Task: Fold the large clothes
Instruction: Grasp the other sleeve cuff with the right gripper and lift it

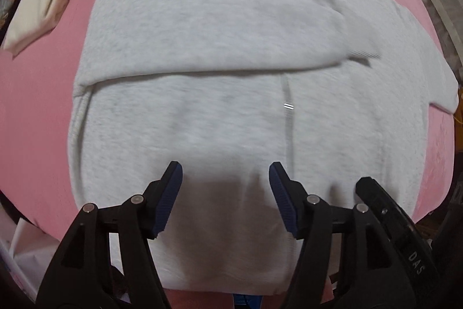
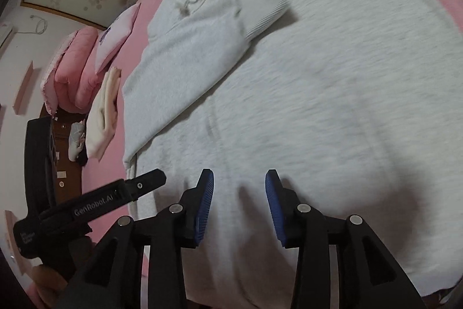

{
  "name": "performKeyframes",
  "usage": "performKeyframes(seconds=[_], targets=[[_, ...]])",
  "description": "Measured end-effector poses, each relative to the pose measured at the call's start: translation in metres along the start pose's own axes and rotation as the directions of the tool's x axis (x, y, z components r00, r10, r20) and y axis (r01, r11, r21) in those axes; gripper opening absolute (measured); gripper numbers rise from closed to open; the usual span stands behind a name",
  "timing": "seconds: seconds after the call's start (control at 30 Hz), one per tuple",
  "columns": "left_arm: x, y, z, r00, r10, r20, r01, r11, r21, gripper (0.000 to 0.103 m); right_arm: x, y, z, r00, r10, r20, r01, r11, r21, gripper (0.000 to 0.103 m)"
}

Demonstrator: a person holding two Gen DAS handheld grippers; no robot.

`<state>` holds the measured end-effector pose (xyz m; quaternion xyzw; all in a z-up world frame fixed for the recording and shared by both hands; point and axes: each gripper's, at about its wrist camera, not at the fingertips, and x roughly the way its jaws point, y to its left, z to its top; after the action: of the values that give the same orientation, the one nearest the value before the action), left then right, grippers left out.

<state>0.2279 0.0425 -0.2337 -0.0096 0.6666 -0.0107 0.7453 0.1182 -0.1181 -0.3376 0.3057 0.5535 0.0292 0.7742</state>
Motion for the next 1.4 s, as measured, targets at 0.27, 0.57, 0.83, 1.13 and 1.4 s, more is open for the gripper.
performKeyframes(seconds=[0.27, 0.57, 0.83, 1.13, 1.4], targets=[[-0.02, -0.137, -0.016, 0.998, -0.06, -0.026, 0.061, 0.998, 0.029, 0.06, -0.089, -0.121, 0.037, 0.998, -0.051, 0.034, 0.043, 0.98, 0.193, 0.039], [-0.018, -0.271, -0.012, 0.996, -0.08, -0.051, 0.088, 0.979, 0.183, 0.06, -0.158, -0.259, 0.094, 0.99, -0.059, 0.126, 0.003, 0.913, 0.407, 0.04], [-0.018, -0.347, -0.003, 0.995, -0.08, -0.054, 0.092, 0.955, 0.283, 0.06, -0.194, -0.357, 0.146, 0.961, -0.094, 0.259, -0.067, 0.831, 0.552, 0.041], [-0.004, -0.381, 0.015, 0.996, -0.049, -0.074, 0.068, 0.957, 0.282, 0.06, -0.207, -0.459, 0.223, 0.926, -0.03, 0.376, -0.247, 0.704, 0.665, 0.041], [0.002, -0.388, 0.031, 0.994, -0.06, -0.092, 0.078, 0.975, 0.207, 0.06, -0.213, -0.512, 0.294, 0.905, -0.02, 0.424, -0.313, 0.643, 0.699, 0.032]])
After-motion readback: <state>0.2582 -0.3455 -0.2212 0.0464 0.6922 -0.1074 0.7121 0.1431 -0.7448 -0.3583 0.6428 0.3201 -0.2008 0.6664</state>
